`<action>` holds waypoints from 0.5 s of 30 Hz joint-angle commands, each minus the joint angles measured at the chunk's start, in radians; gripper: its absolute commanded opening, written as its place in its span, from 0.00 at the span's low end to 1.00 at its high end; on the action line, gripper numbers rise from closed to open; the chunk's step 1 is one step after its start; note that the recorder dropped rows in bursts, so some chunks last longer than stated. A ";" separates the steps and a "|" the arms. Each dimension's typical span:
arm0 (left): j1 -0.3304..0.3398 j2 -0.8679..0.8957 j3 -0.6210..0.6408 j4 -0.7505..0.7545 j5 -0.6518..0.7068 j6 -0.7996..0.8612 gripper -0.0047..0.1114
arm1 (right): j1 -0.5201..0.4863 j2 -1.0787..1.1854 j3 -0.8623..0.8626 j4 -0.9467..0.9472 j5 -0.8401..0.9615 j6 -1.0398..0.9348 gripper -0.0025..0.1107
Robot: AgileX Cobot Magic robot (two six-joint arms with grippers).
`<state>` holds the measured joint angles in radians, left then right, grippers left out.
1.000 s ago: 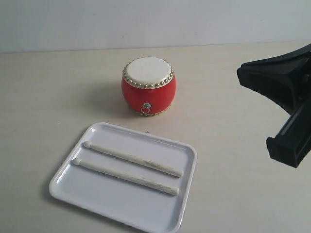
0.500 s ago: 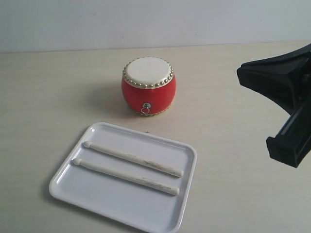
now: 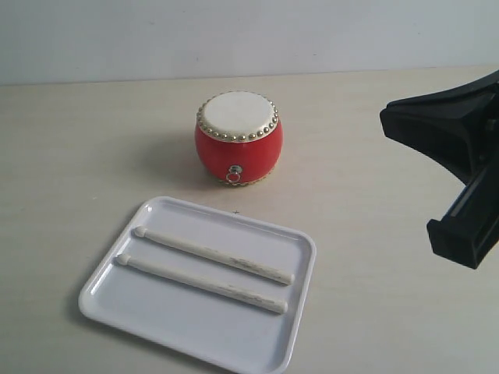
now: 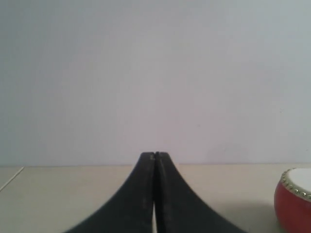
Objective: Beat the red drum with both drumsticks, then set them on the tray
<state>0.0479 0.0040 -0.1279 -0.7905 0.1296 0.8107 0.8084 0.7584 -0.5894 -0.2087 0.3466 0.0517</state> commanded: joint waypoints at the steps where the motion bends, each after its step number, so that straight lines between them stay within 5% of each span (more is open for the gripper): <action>1: 0.003 -0.004 0.036 0.450 -0.007 -0.491 0.04 | -0.006 -0.005 0.004 -0.001 -0.017 0.004 0.02; 8: 0.003 -0.004 0.121 0.504 -0.025 -0.549 0.04 | -0.006 -0.005 0.004 -0.001 -0.017 0.004 0.02; 15: 0.003 -0.004 0.128 0.678 -0.065 -0.823 0.04 | -0.006 -0.005 0.004 -0.001 -0.017 0.004 0.02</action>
<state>0.0479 0.0040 -0.0025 -0.1428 0.0846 0.0355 0.8084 0.7584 -0.5894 -0.2087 0.3466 0.0536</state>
